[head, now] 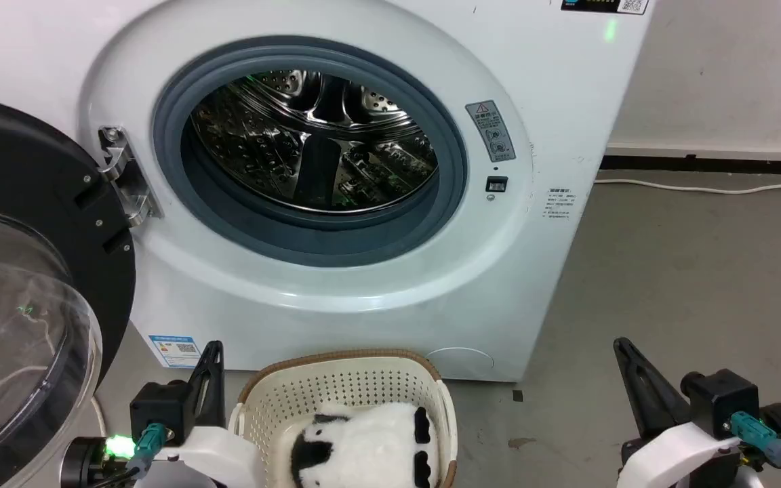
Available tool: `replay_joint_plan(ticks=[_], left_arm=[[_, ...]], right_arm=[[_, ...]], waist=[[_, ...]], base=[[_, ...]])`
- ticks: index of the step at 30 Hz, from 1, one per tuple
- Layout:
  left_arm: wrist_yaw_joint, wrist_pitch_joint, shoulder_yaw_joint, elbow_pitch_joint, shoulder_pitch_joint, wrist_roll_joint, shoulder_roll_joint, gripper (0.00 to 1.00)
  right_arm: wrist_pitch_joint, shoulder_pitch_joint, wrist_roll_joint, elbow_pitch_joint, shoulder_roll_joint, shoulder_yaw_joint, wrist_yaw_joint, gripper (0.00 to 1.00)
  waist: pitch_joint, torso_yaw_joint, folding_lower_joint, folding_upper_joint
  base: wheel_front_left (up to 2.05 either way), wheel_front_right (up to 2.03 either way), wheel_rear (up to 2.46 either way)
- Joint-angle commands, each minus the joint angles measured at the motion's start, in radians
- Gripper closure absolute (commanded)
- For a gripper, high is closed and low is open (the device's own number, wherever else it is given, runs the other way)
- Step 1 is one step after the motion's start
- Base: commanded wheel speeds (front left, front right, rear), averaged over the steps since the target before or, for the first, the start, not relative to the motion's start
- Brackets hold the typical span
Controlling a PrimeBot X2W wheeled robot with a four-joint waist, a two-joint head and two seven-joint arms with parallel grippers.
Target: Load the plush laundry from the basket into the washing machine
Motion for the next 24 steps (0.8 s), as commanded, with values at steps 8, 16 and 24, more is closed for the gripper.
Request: replay_joint_plan(ticks=[8, 16, 24], left_arm=[[0.003, 0.0, -0.001, -0.004, -0.015, 0.003, 0.0, 1.0], [0.003, 0.0, -0.001, -0.004, -0.015, 0.003, 0.0, 1.0], [0.003, 0.0, -0.001, -0.004, -0.015, 0.003, 0.0, 1.0]], right_arm=[[0.0, -0.012, -0.007, -0.005, 0.002, -0.002, -0.001, 1.0], [0.0, -0.012, -0.007, -0.005, 0.002, -0.002, -0.001, 1.0], [0.0, -0.012, -0.007, -0.005, 0.002, -0.002, -0.001, 1.0]], waist=[[0.0, 0.0, 0.0, -0.0001], [0.0, 0.0, 0.0, -0.0001], [0.0, 0.0, 0.0, -0.0001]], base=[[0.0, 0.0, 0.0], [0.0, 0.0, 0.0], [0.0, 0.0, 0.0]])
